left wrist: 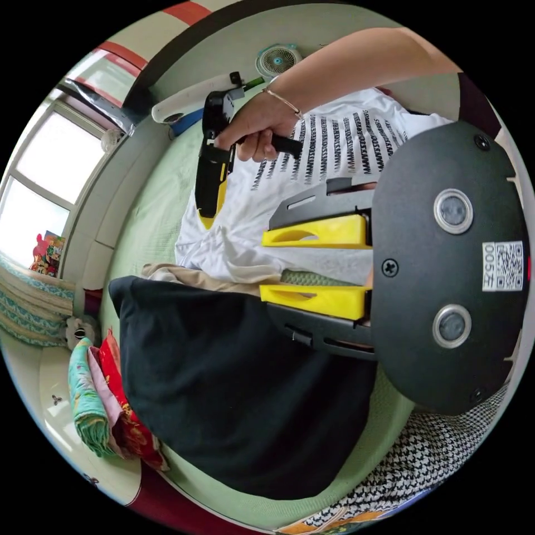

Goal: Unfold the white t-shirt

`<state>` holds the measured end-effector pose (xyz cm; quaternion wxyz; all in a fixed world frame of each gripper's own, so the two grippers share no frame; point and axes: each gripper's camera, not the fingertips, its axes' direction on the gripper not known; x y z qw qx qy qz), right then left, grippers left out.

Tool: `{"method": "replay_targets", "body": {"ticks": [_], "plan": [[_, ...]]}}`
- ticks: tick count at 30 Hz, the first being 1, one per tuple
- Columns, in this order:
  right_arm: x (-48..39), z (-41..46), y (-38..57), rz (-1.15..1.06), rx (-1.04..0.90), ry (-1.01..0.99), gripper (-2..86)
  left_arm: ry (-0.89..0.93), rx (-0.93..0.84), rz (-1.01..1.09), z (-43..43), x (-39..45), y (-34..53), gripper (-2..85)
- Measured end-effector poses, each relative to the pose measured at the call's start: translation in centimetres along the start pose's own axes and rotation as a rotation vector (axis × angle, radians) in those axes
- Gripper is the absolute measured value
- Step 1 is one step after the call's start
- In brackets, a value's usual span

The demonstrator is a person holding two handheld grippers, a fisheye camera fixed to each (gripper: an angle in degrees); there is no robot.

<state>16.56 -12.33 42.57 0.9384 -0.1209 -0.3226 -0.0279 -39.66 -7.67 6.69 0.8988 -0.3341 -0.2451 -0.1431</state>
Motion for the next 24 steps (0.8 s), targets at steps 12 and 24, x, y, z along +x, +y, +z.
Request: {"method": "replay_targets", "body": {"ticks": [12,24], "plan": [[3.2,2.4,-4.0,0.044,0.006,0.0,-0.4,-0.026,-0.014,-0.04,1.9,0.0,-2.6,1.0],[6.1,-7.5,-6.1,-0.037,0.136,0.197,-0.2,0.18,0.083,0.264,0.3,6.1,-3.4,2.7]]}}
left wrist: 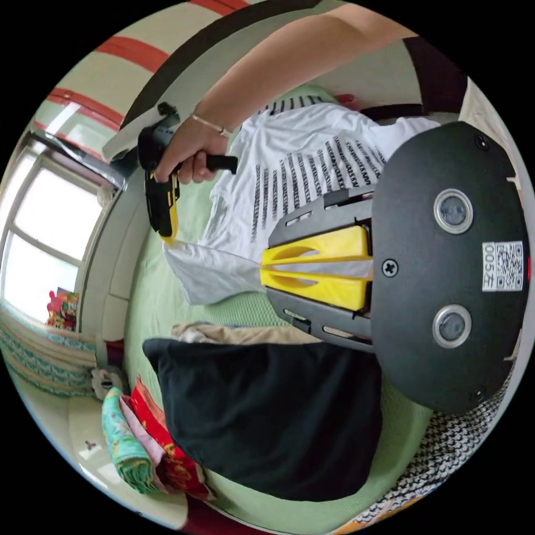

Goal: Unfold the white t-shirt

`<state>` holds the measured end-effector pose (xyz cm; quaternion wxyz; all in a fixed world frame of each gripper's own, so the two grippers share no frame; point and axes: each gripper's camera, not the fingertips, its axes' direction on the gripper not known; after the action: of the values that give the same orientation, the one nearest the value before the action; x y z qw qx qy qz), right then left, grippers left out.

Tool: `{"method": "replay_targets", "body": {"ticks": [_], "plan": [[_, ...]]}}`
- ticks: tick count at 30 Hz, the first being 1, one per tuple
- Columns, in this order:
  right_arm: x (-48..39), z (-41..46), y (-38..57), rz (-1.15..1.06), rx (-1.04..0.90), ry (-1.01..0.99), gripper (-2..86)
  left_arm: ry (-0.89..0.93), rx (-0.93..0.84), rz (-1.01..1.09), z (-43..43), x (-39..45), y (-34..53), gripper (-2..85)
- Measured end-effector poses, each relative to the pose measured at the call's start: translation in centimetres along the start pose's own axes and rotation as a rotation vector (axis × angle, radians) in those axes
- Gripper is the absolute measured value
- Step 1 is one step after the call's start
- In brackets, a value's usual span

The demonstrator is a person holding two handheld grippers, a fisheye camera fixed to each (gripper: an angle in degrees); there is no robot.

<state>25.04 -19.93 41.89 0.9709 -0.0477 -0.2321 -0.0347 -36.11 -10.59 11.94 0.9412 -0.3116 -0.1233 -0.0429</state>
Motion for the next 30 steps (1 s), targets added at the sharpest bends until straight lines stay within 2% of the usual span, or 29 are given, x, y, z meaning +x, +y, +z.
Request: {"method": "replay_targets", "body": {"ticks": [3,7,10,13,18,19,22,27,30], "plan": [[3.6,0.9,0.7,0.091,-0.071,0.121,2.3,0.006,-0.01,0.001,0.5,0.5,-0.7,4.3],[7.1,0.9,2.9,0.148,-0.049,0.052,5.5,-0.054,-0.078,-0.049,2.0,-0.1,-1.5,4.3],[7.1,1.0,4.7,0.095,-0.061,-0.047,5.3,-0.055,-0.092,-0.075,3.1,-0.2,-2.1,3.7],[5.3,3.0,7.0,-0.021,-0.17,-0.145,4.7,-0.041,-0.088,-0.082,4.4,0.4,-3.0,2.6],[4.6,7.2,11.3,-0.099,-0.317,-0.091,5.7,-0.107,-0.151,-0.036,6.7,3.0,-4.6,0.7],[5.3,6.5,12.0,-0.089,-0.255,-0.091,6.0,-0.122,-0.136,-0.014,6.7,3.9,-4.8,0.3],[7.8,3.4,12.4,-0.054,-0.229,-0.151,7.5,-0.119,-0.079,0.023,7.0,6.0,-5.3,-0.2],[15.8,-6.5,14.8,-0.045,-0.104,0.079,9.6,-0.03,-0.044,0.129,8.5,10.4,-6.5,-0.5],[24.5,-13.3,17.4,0.082,-0.058,0.198,10.4,0.075,-0.058,0.195,10.3,13.2,-7.1,-0.5]]}}
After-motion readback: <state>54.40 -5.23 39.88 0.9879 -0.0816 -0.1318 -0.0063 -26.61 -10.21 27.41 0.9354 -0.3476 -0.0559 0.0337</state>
